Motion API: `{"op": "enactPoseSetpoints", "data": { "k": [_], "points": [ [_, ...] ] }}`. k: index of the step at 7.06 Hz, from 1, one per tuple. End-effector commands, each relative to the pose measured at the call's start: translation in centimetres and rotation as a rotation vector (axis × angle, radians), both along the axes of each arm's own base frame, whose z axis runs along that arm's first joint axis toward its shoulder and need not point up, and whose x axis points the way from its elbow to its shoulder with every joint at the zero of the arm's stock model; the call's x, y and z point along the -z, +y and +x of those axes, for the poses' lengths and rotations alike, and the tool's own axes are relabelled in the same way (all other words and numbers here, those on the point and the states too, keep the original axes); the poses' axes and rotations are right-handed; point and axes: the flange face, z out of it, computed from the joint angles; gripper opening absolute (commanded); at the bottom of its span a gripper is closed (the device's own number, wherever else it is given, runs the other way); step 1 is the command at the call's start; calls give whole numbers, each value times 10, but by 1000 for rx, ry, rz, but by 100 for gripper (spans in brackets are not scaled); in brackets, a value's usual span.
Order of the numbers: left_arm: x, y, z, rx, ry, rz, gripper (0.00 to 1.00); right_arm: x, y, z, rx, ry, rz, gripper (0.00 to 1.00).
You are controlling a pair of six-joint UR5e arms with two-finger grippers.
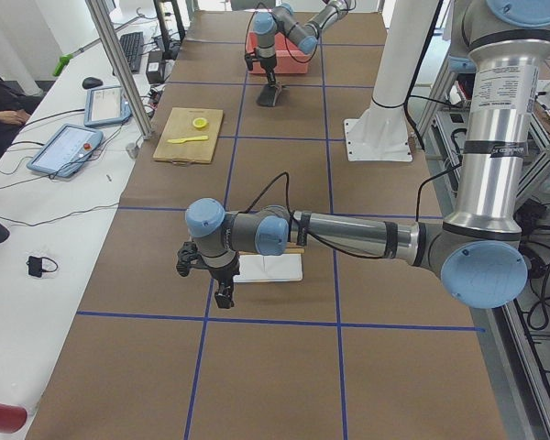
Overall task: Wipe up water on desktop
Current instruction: 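Rub the cloth back and forth over the table with the right gripper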
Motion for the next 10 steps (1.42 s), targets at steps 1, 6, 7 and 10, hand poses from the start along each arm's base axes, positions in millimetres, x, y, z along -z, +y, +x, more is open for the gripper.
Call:
{"op": "enactPoseSetpoints", "data": {
  "k": [1,6,7,10],
  "points": [
    [2,-2,-1,2,0,2,99,40,58,-29,12,-62,-33,0],
    [1,-7,0,1,1,2,99,20,36,-22,1,-34,-27,0],
    [2,-7,0,2,0,4,99,0,-3,-2,-13,-4,-11,0],
    [6,-13,1,2,1,10,99,-32,-67,44,-67,43,-12,0]
  ]
}}
